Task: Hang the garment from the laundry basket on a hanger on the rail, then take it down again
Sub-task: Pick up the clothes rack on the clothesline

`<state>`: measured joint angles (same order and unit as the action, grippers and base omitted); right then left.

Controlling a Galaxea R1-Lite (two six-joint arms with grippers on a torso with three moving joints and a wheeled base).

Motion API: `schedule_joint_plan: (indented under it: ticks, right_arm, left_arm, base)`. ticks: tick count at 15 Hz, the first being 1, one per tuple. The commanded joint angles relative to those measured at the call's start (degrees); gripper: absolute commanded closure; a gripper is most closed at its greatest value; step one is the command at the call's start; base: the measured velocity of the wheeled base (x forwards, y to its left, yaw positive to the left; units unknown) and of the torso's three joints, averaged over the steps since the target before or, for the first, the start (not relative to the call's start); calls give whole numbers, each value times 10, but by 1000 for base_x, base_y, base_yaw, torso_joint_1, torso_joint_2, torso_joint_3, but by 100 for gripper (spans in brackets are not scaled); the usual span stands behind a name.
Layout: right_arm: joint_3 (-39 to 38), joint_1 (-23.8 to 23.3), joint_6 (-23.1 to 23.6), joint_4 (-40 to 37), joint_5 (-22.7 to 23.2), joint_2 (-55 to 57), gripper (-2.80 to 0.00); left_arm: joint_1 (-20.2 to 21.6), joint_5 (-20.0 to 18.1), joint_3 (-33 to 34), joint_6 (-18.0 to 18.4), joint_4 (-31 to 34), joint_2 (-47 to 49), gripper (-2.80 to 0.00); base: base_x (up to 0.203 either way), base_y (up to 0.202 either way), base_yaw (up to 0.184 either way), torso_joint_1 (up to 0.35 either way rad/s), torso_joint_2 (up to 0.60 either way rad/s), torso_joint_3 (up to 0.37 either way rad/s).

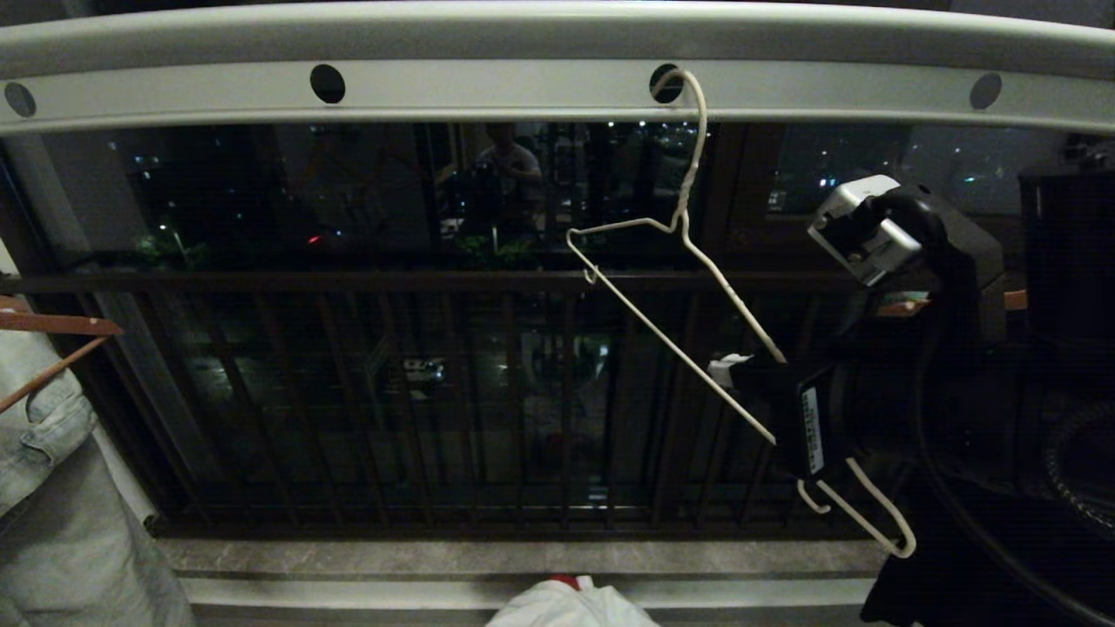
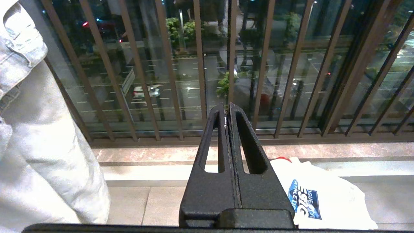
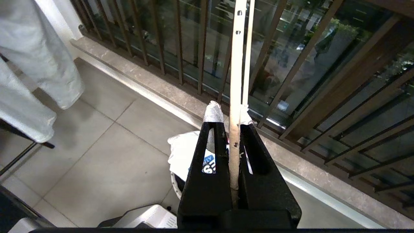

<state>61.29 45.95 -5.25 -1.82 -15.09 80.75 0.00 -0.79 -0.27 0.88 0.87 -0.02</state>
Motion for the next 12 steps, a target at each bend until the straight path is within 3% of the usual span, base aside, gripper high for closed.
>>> schedule_joint_plan:
  ticks: [1,12]
  right_arm:
    - [-2,1,0,-2,-1,-12,0]
    - [-31,44,-1,1,-21,-30,0]
  left_arm:
    - [0,0,0,0,0,0,0]
    - [0,0,0,0,0,0,0]
  base:
    - [0,0,0,0,0,0]
    - [0,0,0,0,0,0]
